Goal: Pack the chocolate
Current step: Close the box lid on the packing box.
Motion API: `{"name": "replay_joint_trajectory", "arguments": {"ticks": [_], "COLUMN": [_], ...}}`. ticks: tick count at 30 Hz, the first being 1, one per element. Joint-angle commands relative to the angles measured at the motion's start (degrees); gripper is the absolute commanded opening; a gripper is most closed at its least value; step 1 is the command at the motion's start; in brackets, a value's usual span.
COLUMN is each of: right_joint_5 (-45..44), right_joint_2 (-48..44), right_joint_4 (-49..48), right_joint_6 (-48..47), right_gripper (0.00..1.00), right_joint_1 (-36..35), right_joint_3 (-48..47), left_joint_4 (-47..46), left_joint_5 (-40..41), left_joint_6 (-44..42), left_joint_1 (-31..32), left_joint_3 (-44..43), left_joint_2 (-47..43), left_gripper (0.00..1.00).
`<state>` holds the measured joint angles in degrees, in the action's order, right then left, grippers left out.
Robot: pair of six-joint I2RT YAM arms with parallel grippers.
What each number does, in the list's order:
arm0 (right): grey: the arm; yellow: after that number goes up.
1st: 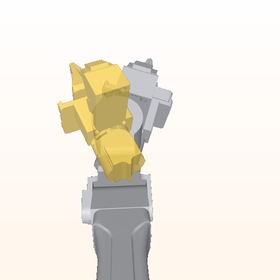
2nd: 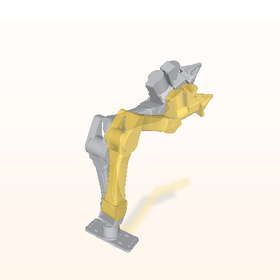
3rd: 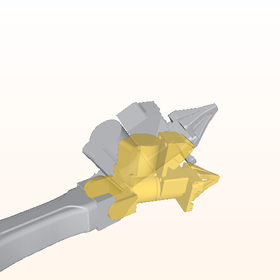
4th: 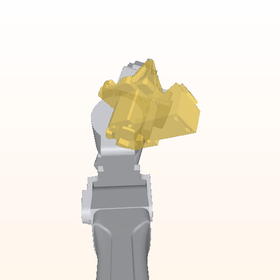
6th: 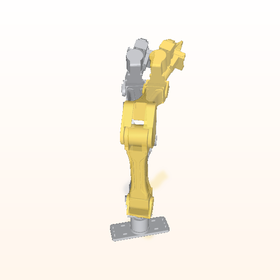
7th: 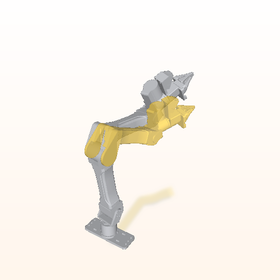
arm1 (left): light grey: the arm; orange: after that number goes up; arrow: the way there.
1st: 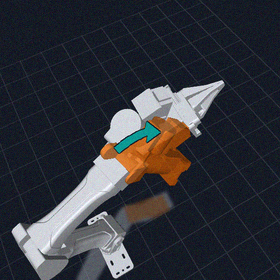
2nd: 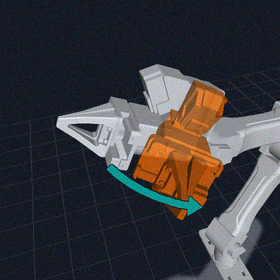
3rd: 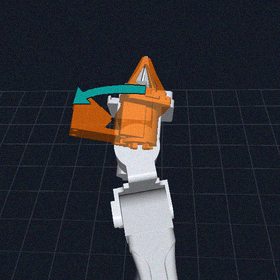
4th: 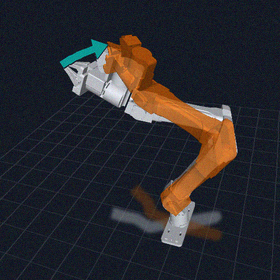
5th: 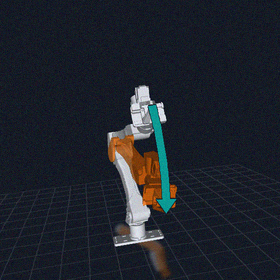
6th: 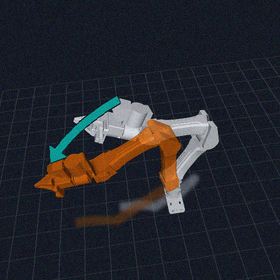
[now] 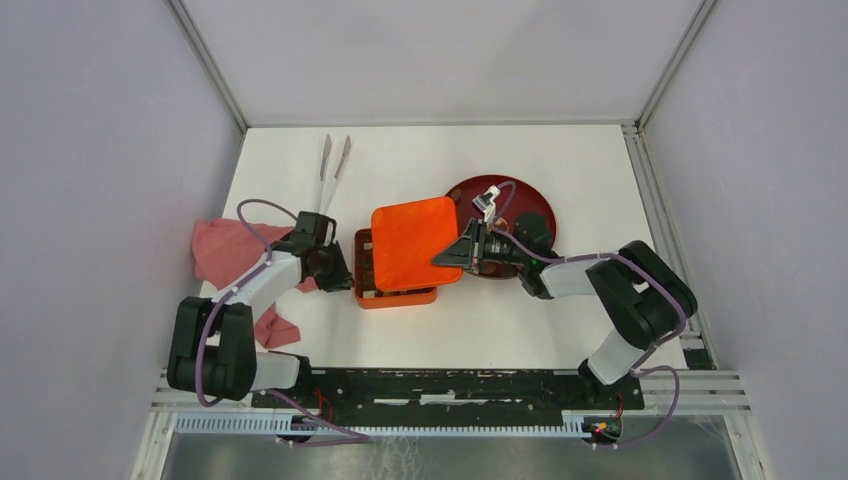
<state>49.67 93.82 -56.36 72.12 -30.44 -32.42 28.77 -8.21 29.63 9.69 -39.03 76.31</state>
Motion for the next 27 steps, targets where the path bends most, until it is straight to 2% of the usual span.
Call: {"name": "replay_joint_trajectory", "arguments": {"ticks": [1, 4, 10, 14, 20, 27], "right_joint_5": [-2.91, -3.91, -6.07, -8.58, -12.02, -15.28], "right_joint_2": [2.23, 3.95, 7.26, 8.92, 12.81, 14.92], "right_joint_4": [-10.25, -7.48, -4.22, 2.15, 5.87, 14.44], "right_joint_6": [5.34, 5.56, 8.01, 5.96, 6.67, 6.92], "right_gripper": [0.00, 0.01, 0.02, 0.02, 0.03, 0.03], "right_joint_1": [-1.82, -3.00, -5.19, -6.71, -8.45, -8.97], "right_joint_3": [-2.24, -4.31, -7.35, -10.45, -14.97, -17.78], "left_joint_4": [-4.33, -2.10, 8.57, 13.07, 12.97, 9.25], "left_joint_5": [-5.58, -3.25, 14.42, 20.89, 20.83, 17.18], "left_joint_6": [4.14, 4.13, 4.47, 3.82, 3.99, 3.67], "left_joint_1": [0.49, 0.52, 0.42, 0.41, 0.42, 0.46], "left_joint_3": [2.13, 1.69, -3.31, -6.81, -7.84, -6.00], "left_joint_2": [-2.53, -5.62, -19.70, -27.59, -32.30, -30.10], "left_gripper": [0.24, 0.24, 0.31, 0.36, 0.52, 0.72]}}
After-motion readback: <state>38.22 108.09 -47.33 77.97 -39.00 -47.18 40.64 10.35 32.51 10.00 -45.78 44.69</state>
